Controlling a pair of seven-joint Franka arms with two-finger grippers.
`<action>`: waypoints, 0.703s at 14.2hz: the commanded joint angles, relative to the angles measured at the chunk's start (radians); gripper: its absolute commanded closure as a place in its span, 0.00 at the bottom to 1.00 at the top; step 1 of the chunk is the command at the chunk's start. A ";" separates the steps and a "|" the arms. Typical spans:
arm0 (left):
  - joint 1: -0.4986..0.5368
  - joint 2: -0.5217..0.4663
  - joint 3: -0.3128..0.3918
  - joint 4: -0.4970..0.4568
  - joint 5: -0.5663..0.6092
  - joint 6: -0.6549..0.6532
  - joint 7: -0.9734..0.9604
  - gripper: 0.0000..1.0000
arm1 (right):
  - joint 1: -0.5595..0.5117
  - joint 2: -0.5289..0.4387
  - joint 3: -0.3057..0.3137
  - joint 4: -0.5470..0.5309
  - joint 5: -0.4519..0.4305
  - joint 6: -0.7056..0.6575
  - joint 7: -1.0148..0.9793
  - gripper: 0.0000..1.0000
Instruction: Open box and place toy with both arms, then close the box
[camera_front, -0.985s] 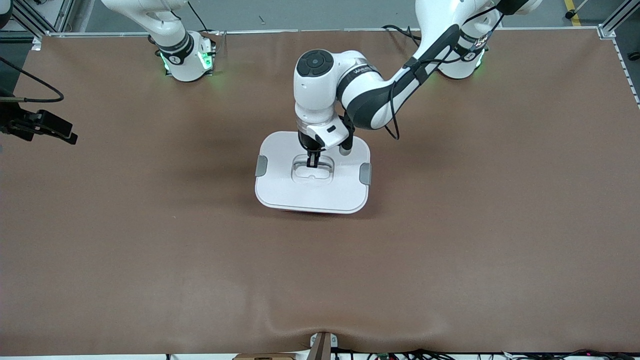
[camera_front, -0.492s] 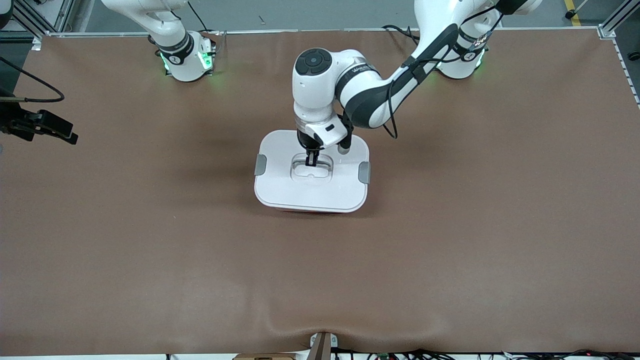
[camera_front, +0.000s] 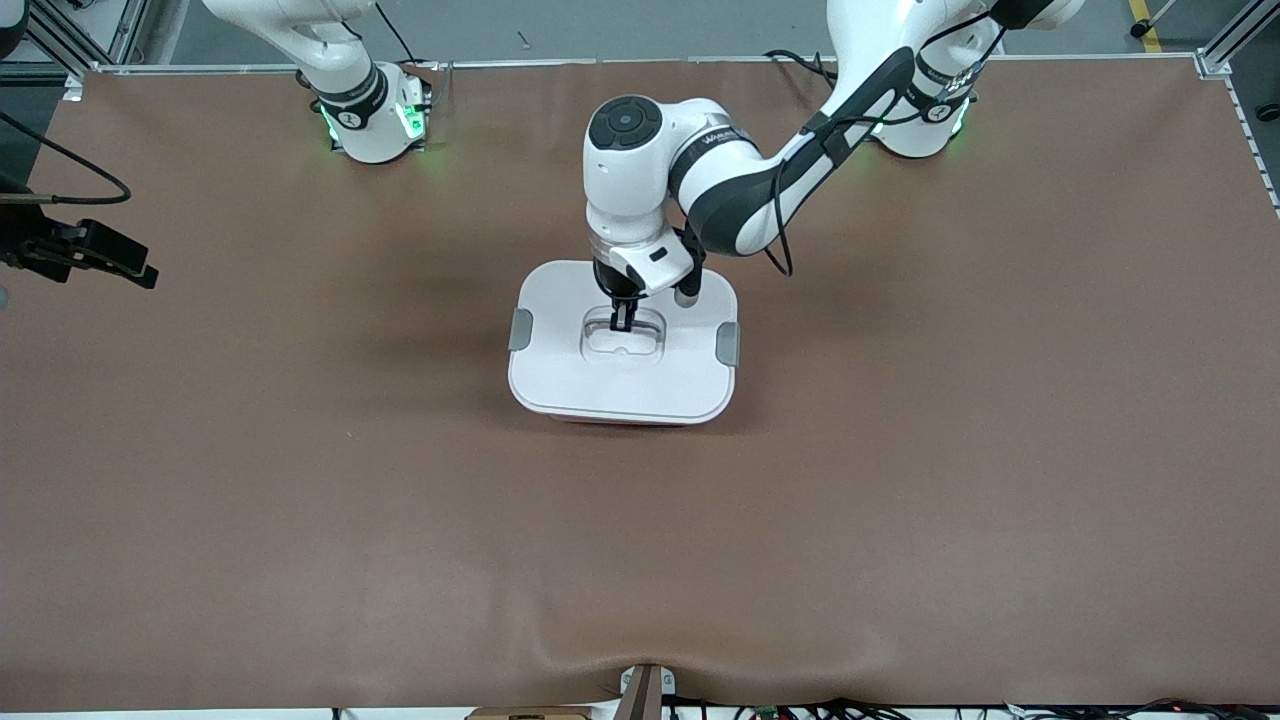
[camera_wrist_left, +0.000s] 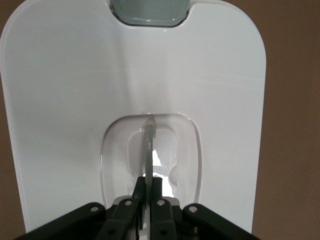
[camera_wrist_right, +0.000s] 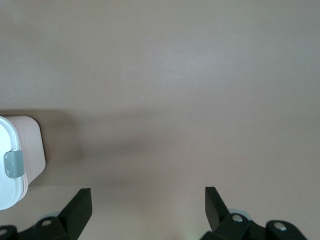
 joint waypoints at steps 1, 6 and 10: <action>-0.003 -0.006 0.004 -0.017 0.025 0.005 -0.021 1.00 | -0.003 -0.005 0.002 0.000 0.010 0.001 0.004 0.00; -0.003 -0.008 0.004 -0.022 0.025 0.005 -0.021 1.00 | 0.000 -0.007 0.004 0.014 0.002 0.018 0.018 0.00; 0.002 -0.008 0.002 -0.016 0.025 0.005 -0.013 0.79 | -0.012 -0.007 0.001 0.014 0.008 0.014 0.063 0.00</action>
